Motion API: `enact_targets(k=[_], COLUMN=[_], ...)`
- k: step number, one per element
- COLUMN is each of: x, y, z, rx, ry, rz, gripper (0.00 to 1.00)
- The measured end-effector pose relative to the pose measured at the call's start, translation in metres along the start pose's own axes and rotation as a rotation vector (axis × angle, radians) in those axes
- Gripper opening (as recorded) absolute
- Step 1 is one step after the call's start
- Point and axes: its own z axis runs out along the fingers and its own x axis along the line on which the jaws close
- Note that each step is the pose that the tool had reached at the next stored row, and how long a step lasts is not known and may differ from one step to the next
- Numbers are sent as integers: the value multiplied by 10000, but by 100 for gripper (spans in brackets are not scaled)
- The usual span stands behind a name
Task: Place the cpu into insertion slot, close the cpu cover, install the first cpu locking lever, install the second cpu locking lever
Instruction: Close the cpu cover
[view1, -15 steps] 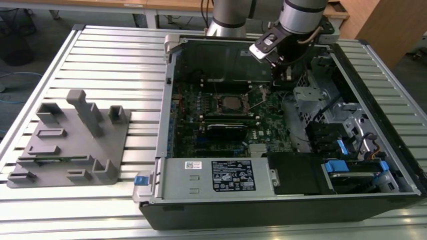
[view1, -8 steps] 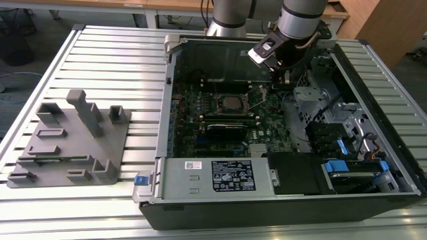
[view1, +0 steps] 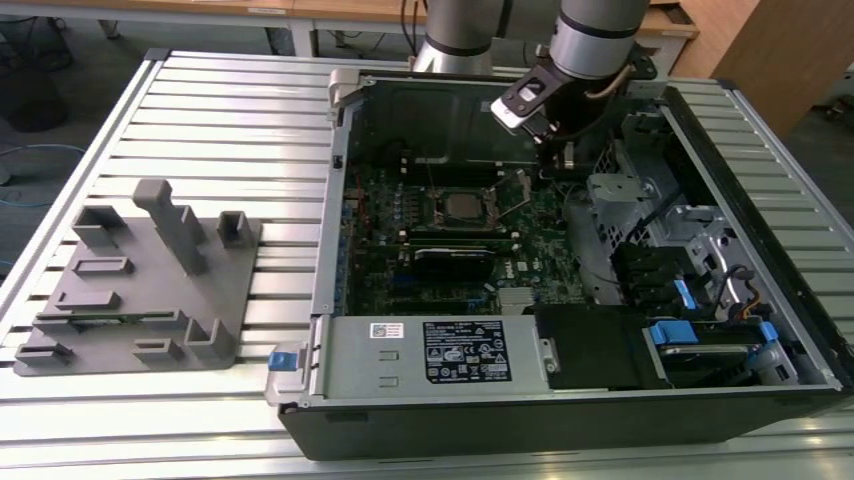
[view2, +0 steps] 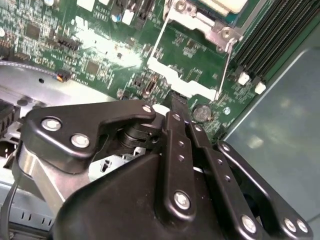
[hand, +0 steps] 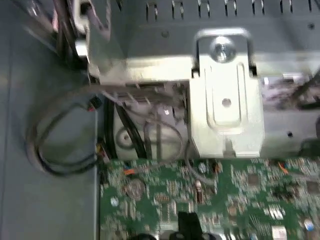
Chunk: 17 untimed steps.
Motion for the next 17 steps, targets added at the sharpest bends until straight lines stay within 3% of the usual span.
enact_targets(k=[5,17], x=[-5,-23], y=[-187,-725], z=[6,23], rx=[-39,-260], ry=[-19,-34], rz=[-1,-2], gripper=[11,11])
